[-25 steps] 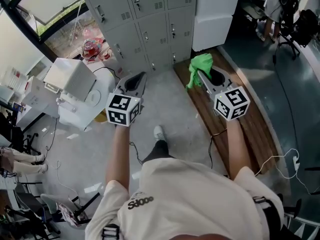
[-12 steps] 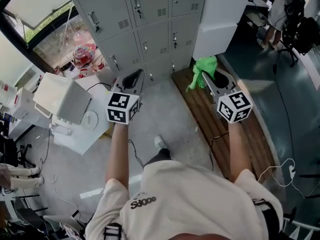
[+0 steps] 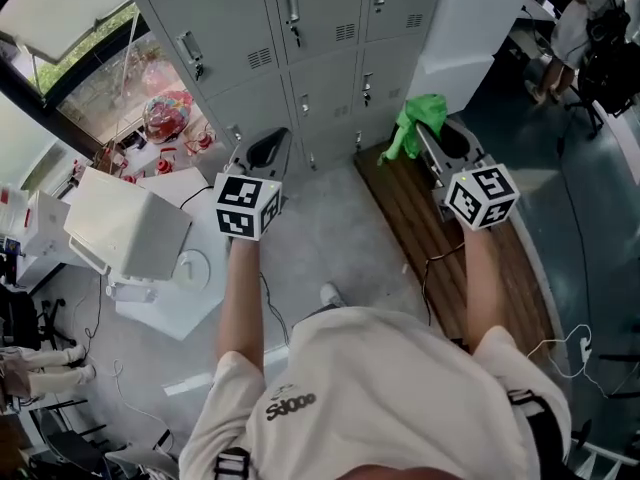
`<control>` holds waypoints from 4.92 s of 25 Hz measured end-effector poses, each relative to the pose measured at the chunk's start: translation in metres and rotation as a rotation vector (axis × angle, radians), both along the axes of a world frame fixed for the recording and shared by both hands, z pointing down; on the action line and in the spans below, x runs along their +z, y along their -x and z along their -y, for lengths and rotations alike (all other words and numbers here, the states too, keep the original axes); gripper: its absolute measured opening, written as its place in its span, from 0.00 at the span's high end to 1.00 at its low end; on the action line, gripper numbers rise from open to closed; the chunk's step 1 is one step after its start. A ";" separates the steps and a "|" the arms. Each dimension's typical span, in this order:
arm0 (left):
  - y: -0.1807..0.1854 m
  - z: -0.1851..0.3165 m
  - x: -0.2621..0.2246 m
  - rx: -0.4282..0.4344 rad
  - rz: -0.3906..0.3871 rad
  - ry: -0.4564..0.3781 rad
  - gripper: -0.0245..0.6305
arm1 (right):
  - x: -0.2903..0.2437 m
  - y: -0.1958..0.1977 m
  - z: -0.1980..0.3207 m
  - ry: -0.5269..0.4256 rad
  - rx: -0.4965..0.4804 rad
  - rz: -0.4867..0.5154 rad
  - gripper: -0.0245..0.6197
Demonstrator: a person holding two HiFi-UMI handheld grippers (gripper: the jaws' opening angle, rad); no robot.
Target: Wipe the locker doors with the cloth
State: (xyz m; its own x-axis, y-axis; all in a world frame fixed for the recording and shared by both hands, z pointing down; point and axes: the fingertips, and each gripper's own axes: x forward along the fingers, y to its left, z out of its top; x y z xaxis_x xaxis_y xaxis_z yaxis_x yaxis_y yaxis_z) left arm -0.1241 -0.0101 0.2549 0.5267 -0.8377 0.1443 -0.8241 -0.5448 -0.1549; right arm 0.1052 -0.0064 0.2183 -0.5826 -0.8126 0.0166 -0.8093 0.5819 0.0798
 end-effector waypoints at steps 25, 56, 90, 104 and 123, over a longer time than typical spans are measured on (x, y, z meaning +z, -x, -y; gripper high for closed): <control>0.018 0.187 0.065 -0.203 0.006 0.085 0.93 | 0.088 -0.016 0.248 0.069 -0.007 -0.066 0.83; 0.054 0.278 0.220 -0.323 -0.046 0.292 0.93 | 0.275 0.078 0.520 0.080 0.096 -0.036 0.83; 0.013 0.316 0.284 -0.277 -0.062 0.371 0.93 | 0.355 0.109 0.508 0.117 -0.092 -0.348 0.83; 0.020 0.337 0.321 -0.342 -0.104 0.390 0.93 | 0.390 0.068 0.533 0.174 0.015 -0.262 0.83; 0.062 0.286 0.348 -0.423 -0.072 0.434 0.93 | 0.429 0.249 0.443 0.194 -0.293 -0.353 0.83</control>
State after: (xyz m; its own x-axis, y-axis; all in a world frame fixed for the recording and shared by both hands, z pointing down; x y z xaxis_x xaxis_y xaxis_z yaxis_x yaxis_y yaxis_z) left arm -0.1860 -0.2957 0.6033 0.1819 -0.8493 0.4955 -0.9831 -0.1685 0.0721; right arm -0.1433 -0.4489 0.6469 -0.7177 -0.5781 0.3882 -0.5528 0.8120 0.1871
